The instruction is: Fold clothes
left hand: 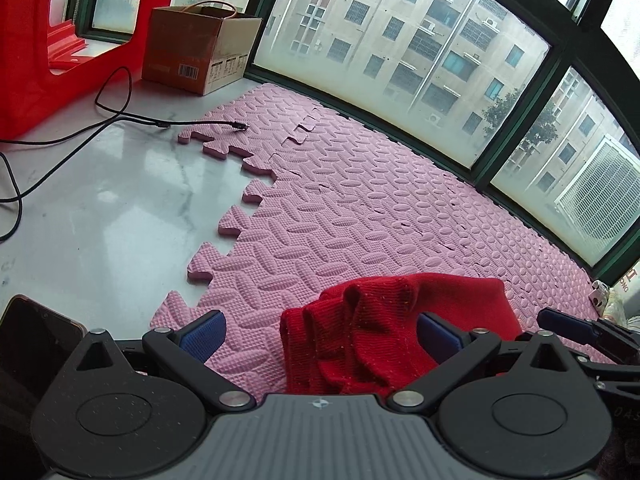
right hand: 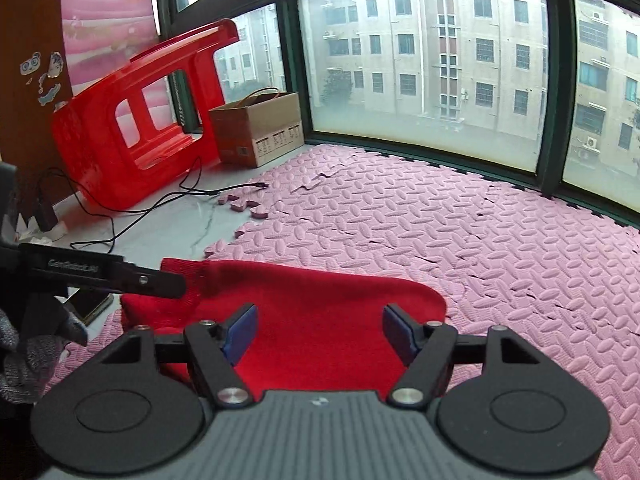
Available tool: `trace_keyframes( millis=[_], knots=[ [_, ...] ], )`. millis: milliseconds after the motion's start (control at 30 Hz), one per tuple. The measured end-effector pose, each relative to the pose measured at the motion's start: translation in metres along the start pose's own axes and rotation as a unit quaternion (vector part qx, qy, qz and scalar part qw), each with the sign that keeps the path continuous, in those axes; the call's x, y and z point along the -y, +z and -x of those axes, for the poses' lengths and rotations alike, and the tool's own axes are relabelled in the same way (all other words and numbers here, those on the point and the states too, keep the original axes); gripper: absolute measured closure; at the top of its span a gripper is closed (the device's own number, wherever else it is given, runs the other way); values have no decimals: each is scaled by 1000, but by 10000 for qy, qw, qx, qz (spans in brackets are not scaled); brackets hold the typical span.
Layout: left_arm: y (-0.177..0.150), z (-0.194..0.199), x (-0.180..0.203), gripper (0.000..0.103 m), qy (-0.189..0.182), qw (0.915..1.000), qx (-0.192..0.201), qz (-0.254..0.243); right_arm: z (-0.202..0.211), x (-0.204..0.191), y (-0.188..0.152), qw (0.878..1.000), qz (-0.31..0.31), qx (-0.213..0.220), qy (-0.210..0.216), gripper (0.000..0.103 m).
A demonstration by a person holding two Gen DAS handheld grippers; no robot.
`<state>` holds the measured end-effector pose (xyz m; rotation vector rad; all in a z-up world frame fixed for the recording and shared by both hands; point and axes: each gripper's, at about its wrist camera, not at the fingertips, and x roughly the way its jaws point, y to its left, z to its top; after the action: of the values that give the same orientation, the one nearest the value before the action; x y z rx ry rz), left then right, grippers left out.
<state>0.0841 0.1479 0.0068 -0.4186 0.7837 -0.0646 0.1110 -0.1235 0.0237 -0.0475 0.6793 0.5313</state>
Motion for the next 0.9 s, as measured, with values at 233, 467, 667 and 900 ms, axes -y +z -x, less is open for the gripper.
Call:
trace_keyframes(
  millis=[233,467,667,900],
  knots=[
    [-9,-12,2,9,-96,9995,-257,139,-12,58,-19,9943,-996,-359,-90,33],
    [-13,-23,-4,22,-347,9974,-510,376,-30,82,-34,9834,-1710,-530,286,40],
    [-10,-24,-3,30,-423,9972,-543,307,-37,87,-39,9754,-2061,-558,551,57],
    [-7,-17,13,58,-694,9958,-546,222,-15,89,-36,9740,-2189,-244,529,75]
  ],
)
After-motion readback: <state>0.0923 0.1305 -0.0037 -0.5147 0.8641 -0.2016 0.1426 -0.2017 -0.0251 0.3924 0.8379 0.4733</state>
